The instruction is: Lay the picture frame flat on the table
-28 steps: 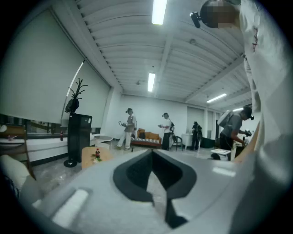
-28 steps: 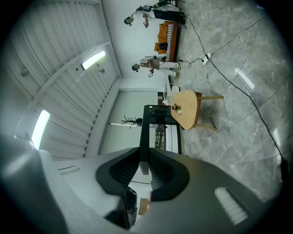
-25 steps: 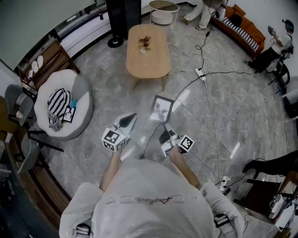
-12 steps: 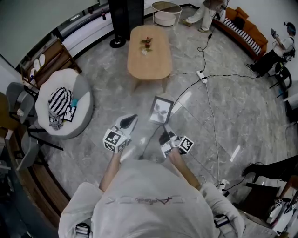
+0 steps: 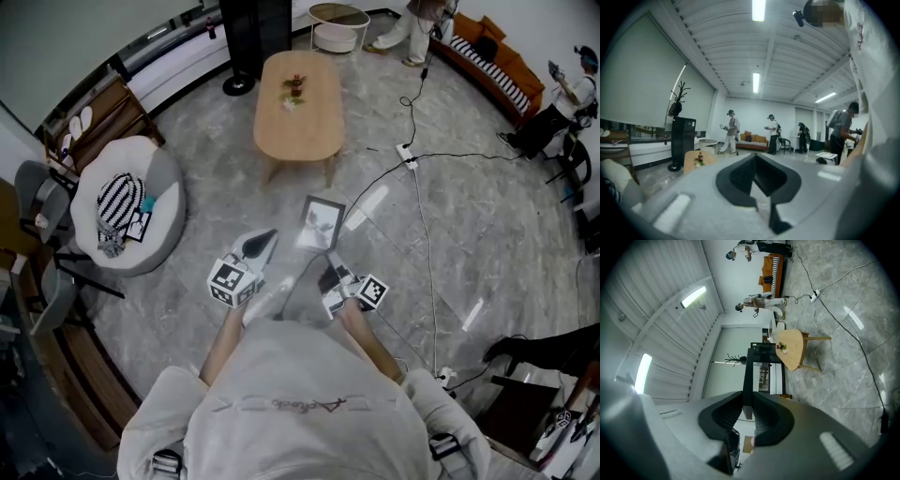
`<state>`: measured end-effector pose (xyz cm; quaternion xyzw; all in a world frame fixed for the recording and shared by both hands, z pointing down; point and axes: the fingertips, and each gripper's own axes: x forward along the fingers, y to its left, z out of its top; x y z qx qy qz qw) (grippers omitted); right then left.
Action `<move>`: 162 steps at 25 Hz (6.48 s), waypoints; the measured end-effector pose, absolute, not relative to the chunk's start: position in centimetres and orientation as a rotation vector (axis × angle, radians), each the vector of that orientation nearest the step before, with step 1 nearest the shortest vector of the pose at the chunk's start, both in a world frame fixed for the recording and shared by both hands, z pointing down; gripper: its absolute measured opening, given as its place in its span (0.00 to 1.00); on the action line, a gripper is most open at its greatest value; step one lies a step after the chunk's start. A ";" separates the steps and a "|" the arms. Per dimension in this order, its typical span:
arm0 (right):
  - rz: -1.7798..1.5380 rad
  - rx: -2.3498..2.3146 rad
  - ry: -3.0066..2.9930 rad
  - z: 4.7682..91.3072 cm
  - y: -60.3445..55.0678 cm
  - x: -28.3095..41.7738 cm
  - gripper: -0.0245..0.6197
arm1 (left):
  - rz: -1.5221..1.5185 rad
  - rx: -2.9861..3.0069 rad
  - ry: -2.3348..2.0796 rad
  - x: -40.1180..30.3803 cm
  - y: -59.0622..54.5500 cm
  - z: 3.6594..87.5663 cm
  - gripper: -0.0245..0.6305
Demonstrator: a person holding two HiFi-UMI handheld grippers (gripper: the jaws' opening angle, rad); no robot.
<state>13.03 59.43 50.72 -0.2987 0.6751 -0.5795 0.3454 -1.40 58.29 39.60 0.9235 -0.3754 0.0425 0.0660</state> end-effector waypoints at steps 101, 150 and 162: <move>-1.443 -0.968 1.655 52.4 13.7 3.5 0.15 | 0.145 2.813 -0.880 -12.7 9.3 43.0 0.04; -1.449 -0.884 1.659 51.0 -15.5 13.5 0.15 | 0.167 2.844 -0.931 -1.8 -19.2 40.4 0.04; -1.489 -0.842 1.693 51.6 -24.2 18.2 0.15 | 0.182 2.837 -0.992 3.3 -27.5 40.1 0.04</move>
